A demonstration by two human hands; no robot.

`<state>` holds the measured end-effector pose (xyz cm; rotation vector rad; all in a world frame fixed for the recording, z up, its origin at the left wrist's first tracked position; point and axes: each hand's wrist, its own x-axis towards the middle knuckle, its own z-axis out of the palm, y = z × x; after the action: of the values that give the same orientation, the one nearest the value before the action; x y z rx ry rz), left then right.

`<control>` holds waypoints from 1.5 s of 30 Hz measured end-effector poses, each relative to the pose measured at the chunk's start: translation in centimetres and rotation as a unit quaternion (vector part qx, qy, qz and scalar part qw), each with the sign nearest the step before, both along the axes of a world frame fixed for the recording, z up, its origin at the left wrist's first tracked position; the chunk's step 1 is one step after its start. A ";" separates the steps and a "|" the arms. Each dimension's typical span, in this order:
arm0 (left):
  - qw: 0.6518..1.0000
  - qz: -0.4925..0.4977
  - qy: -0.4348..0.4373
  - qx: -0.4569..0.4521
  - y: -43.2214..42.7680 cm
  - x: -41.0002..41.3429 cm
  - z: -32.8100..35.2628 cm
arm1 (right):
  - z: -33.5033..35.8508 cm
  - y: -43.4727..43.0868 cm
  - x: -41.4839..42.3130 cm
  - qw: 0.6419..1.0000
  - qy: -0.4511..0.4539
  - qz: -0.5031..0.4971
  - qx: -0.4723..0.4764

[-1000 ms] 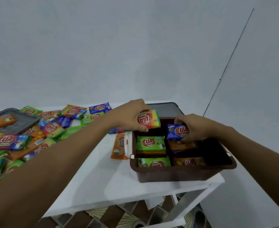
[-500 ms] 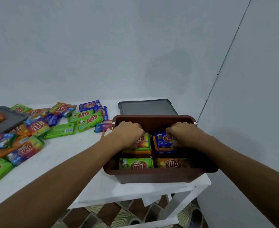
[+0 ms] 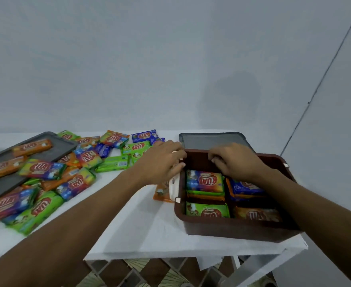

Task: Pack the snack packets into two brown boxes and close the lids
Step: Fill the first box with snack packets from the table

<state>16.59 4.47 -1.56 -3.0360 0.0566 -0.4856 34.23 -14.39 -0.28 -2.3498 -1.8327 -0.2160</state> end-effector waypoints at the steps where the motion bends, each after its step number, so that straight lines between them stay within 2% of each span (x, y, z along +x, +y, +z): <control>1: 1.000 0.013 0.006 -0.007 1.2 -1.4 -0.3 | 0.1 1.2 -0.7 1.000 -0.001 0.010 0.009; 4: 0.992 0.083 0.093 -0.023 5.4 -6.3 -1.6 | 0.7 5.6 -3.7 0.999 0.023 0.036 0.026; 8: 0.961 0.208 0.181 -0.012 10.7 -12.3 -2.8 | 0.8 11.6 -8.0 0.998 0.027 0.049 -0.015; 11: 0.921 0.335 0.201 0.002 14.0 -16.1 -3.9 | -0.1 15.8 -11.2 0.993 0.037 0.039 -0.101; 13: 0.899 0.383 0.209 -0.005 15.9 -18.4 -5.2 | -1.4 18.8 -13.0 0.985 0.025 0.047 -0.162; 17: 0.909 0.369 0.180 -0.065 17.8 -20.4 -6.8 | -4.1 24.2 -16.8 0.979 0.016 0.043 -0.200; 22: 0.906 0.328 0.101 -0.247 19.5 -21.4 -6.7 | -6.9 28.5 -19.9 0.987 0.017 0.001 -0.160; 26: 0.920 0.303 0.137 -0.209 20.1 -21.3 -7.5 | -7.9 29.7 -19.2 0.988 0.049 -0.031 -0.143; 29: 0.909 0.306 0.127 -0.253 20.3 -21.1 -7.7 | -7.6 30.7 -18.8 0.984 0.133 -0.054 -0.104; 31: 0.890 0.293 0.097 -0.334 20.4 -21.3 -7.6 | -7.1 31.5 -18.7 0.971 0.219 -0.076 -0.059; 34: 0.816 0.258 0.005 -0.517 21.0 -22.2 -6.8 | -6.4 32.8 -19.3 0.949 0.298 -0.100 -0.005; 36: 0.781 0.254 -0.061 -0.567 21.9 -22.9 -5.9 | -6.5 33.8 -20.2 0.941 0.321 -0.104 -0.004; 38: 0.778 0.259 -0.091 -0.565 23.0 -23.6 -4.9 | -7.0 34.6 -21.2 0.931 0.342 -0.126 -0.015; 40: 0.806 0.272 -0.074 -0.521 23.9 -24.2 -4.2 | -7.7 35.2 -21.9 0.924 0.350 -0.150 -0.032; 42: 0.819 0.287 -0.046 -0.495 24.5 -24.8 -3.8 | -7.6 35.5 -22.1 0.917 0.367 -0.148 -0.047; 45: 0.810 0.298 -0.015 -0.505 25.1 -25.0 -3.5 | -6.0 35.1 -21.3 0.884 0.437 -0.158 -0.055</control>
<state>-8.39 29.59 -5.06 -3.6330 -1.5963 -0.6278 12.98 20.76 -6.32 -2.2117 -1.0381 0.8057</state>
